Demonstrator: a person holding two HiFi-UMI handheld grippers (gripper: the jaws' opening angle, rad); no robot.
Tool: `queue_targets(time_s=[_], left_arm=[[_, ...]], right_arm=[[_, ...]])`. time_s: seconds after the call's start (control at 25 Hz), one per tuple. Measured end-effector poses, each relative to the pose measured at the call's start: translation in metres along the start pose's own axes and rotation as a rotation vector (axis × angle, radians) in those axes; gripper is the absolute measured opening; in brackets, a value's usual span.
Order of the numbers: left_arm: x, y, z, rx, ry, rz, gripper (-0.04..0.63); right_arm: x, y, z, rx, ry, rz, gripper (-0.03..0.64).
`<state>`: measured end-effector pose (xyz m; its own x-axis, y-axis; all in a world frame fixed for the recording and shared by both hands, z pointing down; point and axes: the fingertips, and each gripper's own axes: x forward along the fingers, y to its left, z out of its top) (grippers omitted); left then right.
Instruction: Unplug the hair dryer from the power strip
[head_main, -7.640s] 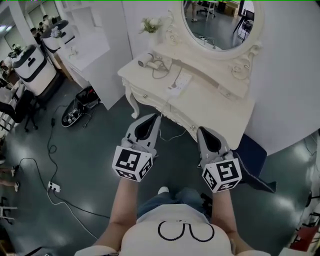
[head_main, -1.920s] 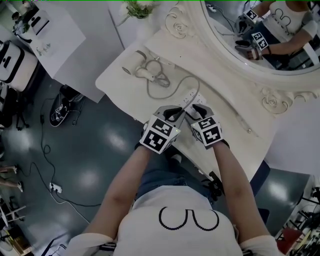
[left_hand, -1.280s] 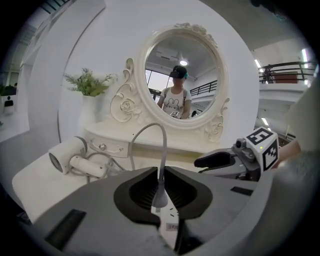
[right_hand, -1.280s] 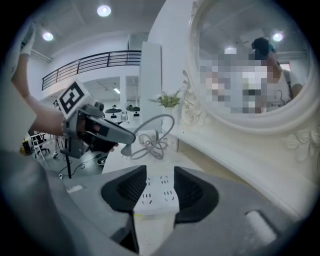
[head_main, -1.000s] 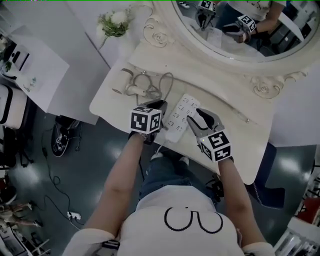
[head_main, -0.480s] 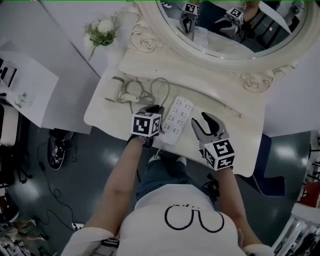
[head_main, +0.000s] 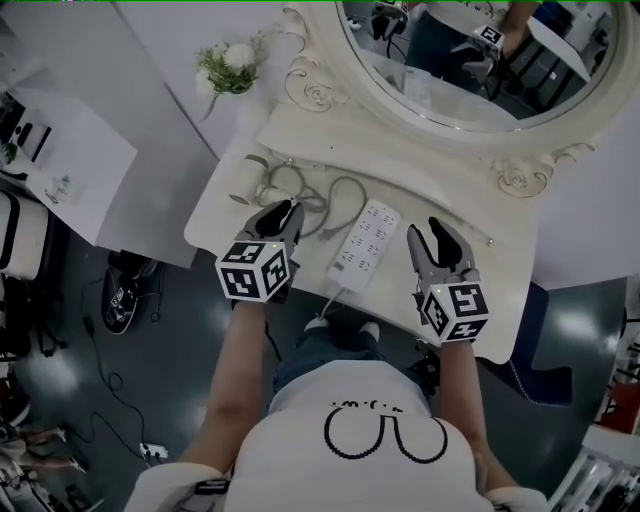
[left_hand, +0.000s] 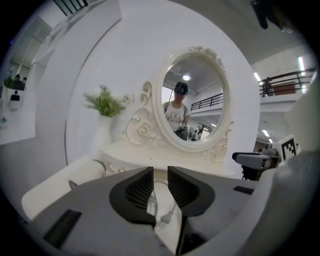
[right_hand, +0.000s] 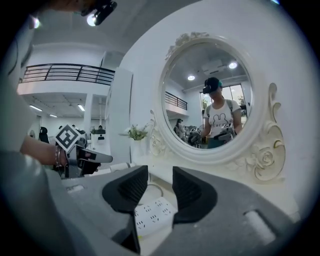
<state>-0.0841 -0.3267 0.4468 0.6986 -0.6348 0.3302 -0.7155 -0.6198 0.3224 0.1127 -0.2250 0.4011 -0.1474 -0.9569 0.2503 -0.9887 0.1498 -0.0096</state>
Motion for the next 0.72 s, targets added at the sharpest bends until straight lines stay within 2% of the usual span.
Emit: queue_targets(time_s=[0.12,0.24,0.4,0.48,0.52,0.72], left_arm=[[-0.021,-0.008,0.032,0.081,-0.122,-0.012,0.085],[-0.035,-0.021,0.051,0.185,-0.178,-0.019,0.085],[-0.046,-0.034,0.07,0.338,-0.241,0.023,0.085],[-0.051,-0.036,0.078,0.367,-0.286,0.042,0.082],[-0.054,-0.039,0.083,0.367,-0.309,0.034,0.003],[-0.057,-0.047,0.093,0.363,-0.351,-0.003,-0.003]], right_arm=[[-0.001,0.006,0.01,-0.013,-0.032,-0.006,0.084],[-0.003,0.012,0.025,-0.036,-0.07,-0.011,-0.001],[-0.008,0.018,0.046,-0.071,-0.127,-0.018,-0.002],[-0.011,0.017,0.055,-0.078,-0.155,-0.041,-0.002],[-0.014,0.015,0.058,-0.078,-0.165,-0.055,-0.002],[-0.024,0.008,0.066,-0.096,-0.179,-0.096,-0.002]])
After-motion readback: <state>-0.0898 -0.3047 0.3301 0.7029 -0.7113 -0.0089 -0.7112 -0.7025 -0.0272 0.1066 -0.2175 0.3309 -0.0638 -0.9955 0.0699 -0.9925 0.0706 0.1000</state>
